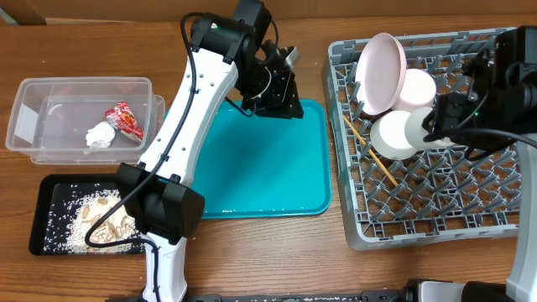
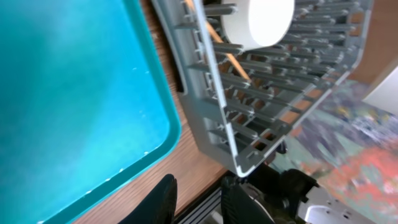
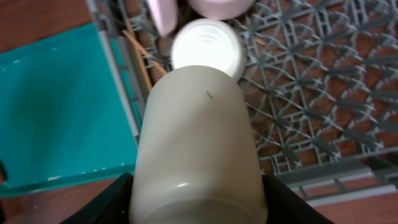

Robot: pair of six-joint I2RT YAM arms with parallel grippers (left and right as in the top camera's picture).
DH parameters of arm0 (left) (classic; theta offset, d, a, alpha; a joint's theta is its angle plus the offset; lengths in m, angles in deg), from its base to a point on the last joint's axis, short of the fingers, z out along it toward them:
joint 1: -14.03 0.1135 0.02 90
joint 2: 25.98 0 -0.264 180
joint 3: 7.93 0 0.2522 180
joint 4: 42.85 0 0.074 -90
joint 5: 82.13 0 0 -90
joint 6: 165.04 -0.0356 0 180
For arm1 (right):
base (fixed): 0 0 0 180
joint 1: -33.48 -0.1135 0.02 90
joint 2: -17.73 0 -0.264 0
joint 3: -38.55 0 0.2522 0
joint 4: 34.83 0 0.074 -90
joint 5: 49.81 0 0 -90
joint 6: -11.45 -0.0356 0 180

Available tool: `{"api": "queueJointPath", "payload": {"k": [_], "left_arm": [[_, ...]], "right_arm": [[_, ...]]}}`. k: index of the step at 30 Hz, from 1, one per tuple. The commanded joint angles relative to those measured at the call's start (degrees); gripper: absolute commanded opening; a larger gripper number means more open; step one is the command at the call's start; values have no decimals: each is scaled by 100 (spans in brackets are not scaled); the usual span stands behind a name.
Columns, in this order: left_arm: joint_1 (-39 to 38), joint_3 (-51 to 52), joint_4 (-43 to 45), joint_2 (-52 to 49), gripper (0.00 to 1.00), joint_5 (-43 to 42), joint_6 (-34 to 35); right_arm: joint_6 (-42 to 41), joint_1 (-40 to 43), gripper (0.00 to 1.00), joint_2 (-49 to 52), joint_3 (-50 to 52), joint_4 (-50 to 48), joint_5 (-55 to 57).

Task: Sort waste into correct bins and load items into the dishwasher
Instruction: 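Lower the cup upside down into the rack with the right gripper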

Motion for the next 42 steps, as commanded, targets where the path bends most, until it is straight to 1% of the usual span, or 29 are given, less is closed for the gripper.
{"api": "queueJointPath", "payload": {"k": [1,5,11,16,23,28,39,40,41,42], "left_arm": [[-15,-96,-136,127,26,562,192],[-61,-87,-184,127,24,671,192],[-219,-85,-164,127,25,815,192],[-345,-85,-160,127,24,1060,195],[-437,-81,-162,127,25,1276,192],[-452,-31,-151,125,24,1351,192],[-452,-22,-107,125,26,1484,192],[-452,-22,-103,125,26,1508,195],[-452,-22,-101,125,27,1517,192],[-452,-22,-101,125,29,1515,192]], "right_arm": [[-739,11,25,-92,417,-11,887],[-916,11,25,-90,1095,-260,1123],[-940,17,25,-87,2203,-1088,1189],[-1075,79,25,-79,2710,-1567,1272],[-1401,98,25,-79,2780,-1526,1613],[-1493,98,25,-79,2815,-1388,1611],[-1513,98,25,-79,3136,-1508,1434],[-1513,98,26,-79,3136,-1510,1434],[-1513,98,33,-79,3136,-1510,1432],[-1513,98,46,-79,3136,-1510,1421]]}}
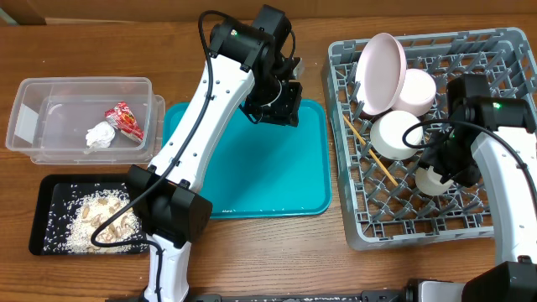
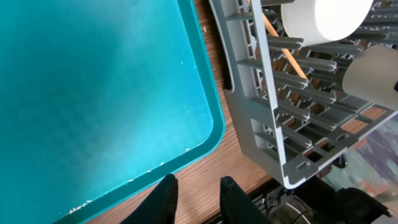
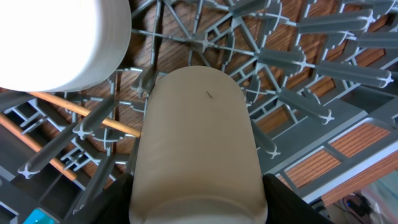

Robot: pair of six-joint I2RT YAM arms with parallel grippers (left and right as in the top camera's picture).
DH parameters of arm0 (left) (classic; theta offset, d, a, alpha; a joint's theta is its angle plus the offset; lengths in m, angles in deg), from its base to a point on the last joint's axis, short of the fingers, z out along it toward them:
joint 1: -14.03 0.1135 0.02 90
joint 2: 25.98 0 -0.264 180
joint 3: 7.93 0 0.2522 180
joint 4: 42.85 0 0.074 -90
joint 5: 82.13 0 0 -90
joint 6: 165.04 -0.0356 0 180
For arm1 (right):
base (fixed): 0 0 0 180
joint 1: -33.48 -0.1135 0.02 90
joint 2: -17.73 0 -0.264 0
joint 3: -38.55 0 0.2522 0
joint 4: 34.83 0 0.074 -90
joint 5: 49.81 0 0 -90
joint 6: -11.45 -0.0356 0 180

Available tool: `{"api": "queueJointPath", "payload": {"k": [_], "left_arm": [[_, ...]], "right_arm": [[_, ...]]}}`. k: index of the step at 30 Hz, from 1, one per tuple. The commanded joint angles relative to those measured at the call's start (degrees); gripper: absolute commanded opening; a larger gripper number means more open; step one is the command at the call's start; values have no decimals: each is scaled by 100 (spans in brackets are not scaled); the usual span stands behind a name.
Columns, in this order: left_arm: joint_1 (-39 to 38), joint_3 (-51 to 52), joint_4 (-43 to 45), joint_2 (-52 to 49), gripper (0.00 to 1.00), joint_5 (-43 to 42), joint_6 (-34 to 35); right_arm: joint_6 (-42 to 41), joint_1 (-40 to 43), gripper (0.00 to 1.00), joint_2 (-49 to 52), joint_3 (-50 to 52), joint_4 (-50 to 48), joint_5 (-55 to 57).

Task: Sort waste into correct bins and load items into the dishwasher
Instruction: 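Lower the cup upside down into the rack with the right gripper, then release the cup and raise the right gripper away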

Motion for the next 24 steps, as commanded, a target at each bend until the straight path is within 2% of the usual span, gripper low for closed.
{"api": "queueJointPath", "payload": {"k": [1,3,4,6,11,20,23,24], "left_arm": [[-35,-22,22,125,30,120,17],[-33,-22,20,125,33,120,17],[-33,-22,20,125,35,120,17],[-33,-22,20,125,37,120,17],[-33,-22,2,125,39,120,17],[44,-22,-42,125,32,238,101],[166,-22,-118,125,33,509,275],[223,-22,-149,125,37,595,317]], "right_arm": [[-63,24,59,-70,15,-50,-92],[-44,24,65,-70,15,-57,-151],[-44,24,73,-70,15,-61,-149],[-44,24,81,-70,15,-63,-151],[-46,24,84,-70,15,-72,-149],[13,24,84,-70,-295,-57,-247],[627,24,84,-70,-968,107,-942],[903,24,85,-72,-1263,155,-1355]]}}
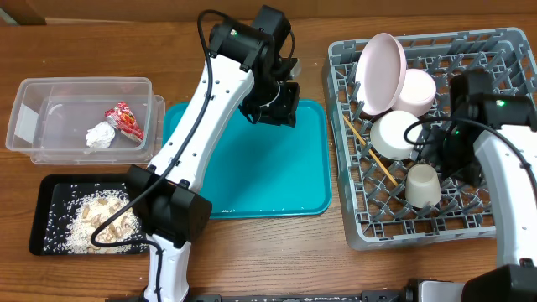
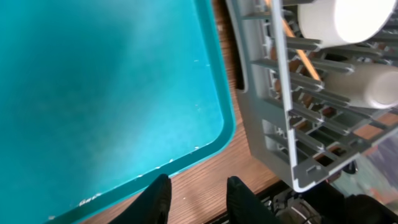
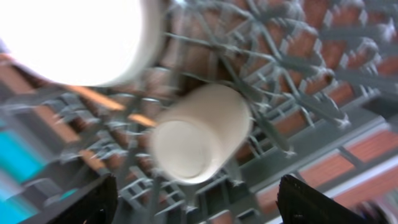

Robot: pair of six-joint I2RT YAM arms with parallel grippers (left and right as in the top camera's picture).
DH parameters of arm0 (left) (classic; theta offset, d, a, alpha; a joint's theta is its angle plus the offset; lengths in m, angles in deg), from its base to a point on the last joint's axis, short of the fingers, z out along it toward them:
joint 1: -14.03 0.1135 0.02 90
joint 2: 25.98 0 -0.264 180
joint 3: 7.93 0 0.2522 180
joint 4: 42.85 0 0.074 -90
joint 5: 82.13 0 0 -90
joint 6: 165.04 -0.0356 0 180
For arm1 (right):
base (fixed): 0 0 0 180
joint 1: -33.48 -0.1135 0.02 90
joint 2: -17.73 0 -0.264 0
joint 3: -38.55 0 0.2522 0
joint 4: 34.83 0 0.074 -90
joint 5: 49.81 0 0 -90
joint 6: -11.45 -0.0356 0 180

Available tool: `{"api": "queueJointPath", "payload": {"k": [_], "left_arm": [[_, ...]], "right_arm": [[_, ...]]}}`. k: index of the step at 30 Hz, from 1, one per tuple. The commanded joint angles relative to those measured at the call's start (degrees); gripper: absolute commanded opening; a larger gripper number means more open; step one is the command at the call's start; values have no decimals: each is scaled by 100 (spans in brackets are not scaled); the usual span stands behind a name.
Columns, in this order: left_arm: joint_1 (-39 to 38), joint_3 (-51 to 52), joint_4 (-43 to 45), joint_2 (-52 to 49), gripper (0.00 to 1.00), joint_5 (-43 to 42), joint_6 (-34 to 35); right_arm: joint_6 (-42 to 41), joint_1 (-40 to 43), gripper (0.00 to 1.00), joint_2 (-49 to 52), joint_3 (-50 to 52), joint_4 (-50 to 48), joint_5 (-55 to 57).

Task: Sort waste into correct bins and load items into the dishwasher
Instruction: 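Release the cup and raise the right gripper away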

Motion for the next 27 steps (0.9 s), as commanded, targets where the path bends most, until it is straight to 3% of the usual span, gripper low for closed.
{"api": "queueJointPath", "payload": {"k": [1,2,3,5,8,27], "left_arm": [[229,-24,-85,125,43,455,284],[282,-24,-114,125,59,579,352],[348,-24,-149,125,100,765,422],[463,-24,-188,125,100,1054,437],[575,-24,-184,125,100,1237,433],[632,-24,-181,125,100,1237,433]], "right_arm": [[920,20,86,-81,-1056,48,-1252],[1200,20,87,-81,-1272,61,-1722],[1508,20,88,-81,-1486,55,-2288],[1727,20,100,-81,-1764,-39,-3119],[1722,20,100,-81,-1840,-256,-3600],[1725,20,100,-79,-1825,-258,-3600]]}}
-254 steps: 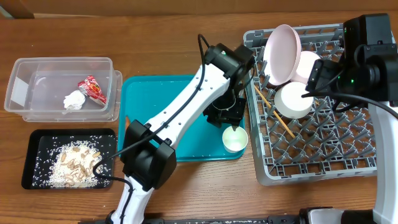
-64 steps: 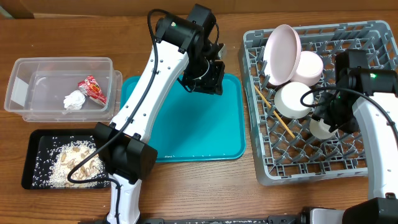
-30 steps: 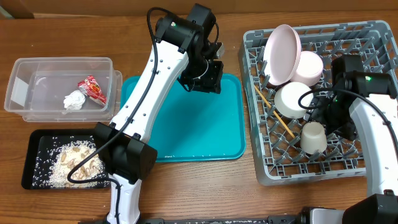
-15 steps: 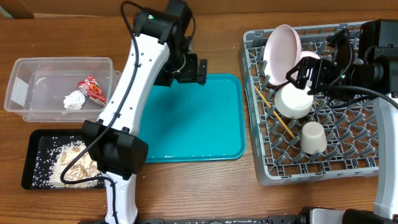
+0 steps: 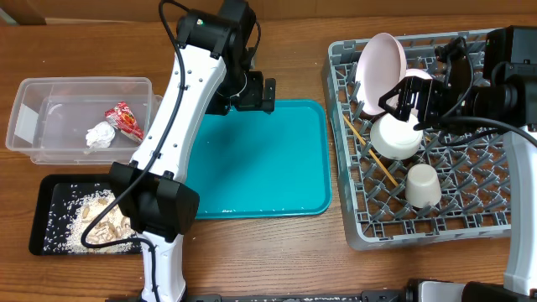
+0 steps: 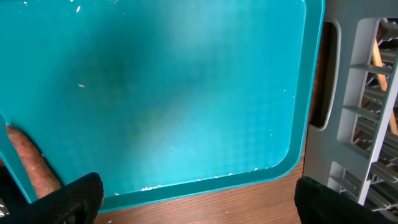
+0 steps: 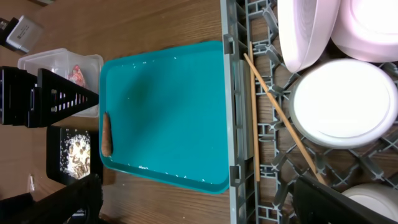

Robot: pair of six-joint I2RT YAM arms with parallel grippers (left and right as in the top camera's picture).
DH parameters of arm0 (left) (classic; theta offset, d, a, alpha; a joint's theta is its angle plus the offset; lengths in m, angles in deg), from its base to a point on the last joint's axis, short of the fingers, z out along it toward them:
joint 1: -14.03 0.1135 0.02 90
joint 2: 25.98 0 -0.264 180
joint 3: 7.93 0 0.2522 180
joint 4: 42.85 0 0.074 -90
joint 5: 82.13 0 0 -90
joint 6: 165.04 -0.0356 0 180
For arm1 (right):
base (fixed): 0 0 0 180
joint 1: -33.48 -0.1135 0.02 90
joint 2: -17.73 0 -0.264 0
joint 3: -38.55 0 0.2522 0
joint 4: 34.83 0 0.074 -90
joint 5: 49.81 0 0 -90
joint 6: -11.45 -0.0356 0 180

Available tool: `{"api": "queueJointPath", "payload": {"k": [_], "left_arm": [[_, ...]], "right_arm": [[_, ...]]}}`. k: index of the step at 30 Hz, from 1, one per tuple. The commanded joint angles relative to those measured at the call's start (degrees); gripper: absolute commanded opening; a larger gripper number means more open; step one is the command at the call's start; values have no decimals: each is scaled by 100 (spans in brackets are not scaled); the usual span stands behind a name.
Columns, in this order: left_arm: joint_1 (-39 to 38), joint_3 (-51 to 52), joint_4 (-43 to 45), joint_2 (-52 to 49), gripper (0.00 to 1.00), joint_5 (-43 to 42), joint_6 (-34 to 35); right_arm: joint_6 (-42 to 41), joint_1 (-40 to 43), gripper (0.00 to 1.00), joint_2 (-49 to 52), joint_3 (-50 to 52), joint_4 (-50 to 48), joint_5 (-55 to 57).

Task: Sort waste into correct bins and load items into the dishwasher
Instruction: 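Release the cup and raise the right gripper away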

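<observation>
The cream cup point(image 5: 422, 184) stands mouth-down in the grey dish rack point(image 5: 495, 226), beside a white bowl point(image 5: 394, 134), a pink plate point(image 5: 382, 67), a pink bowl point(image 5: 419, 84) and wooden chopsticks point(image 5: 369, 155). My right gripper point(image 5: 411, 99) hangs open above the white bowl, with nothing in it point(image 7: 193, 211). My left gripper point(image 5: 247, 91) is open and empty over the far edge of the teal tray point(image 5: 260, 168). A brown sausage-shaped piece point(image 7: 106, 134) lies along the tray's left side point(image 6: 28, 165); the left arm hides it in the overhead view.
A clear bin point(image 5: 50, 92) at the left holds a red wrapper point(image 5: 124, 117) and crumpled white paper point(image 5: 101, 134). In front of it a black tray point(image 5: 46, 239) holds food scraps. The rack fills the right side of the wooden table.
My right gripper, open beside the cream cup then, now sits higher and further back over the white bowl. My left gripper has opened wide and shifted left along the tray's far edge.
My right gripper first held the cream cup above the rack, then held it low among the rack's pegs. After that it stood open with the cup left mouth-down in the rack. My left gripper hovered nearly shut over the tray's far right, and now is open further left.
</observation>
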Motion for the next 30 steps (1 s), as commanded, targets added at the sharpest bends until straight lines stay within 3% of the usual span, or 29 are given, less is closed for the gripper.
{"api": "queueJointPath", "payload": {"k": [1,14,30], "left_arm": [[-39,-24,-11,125,100,68,55],[-39,-24,-11,125,100,68,55],[-39,-24,-11,125,100,68,55]], "right_arm": [[61,20,100,-44,-68,-26,-70],[63,20,100,-855,-39,-28,17],[68,-433,100,-4203,225,-713,1631]]}}
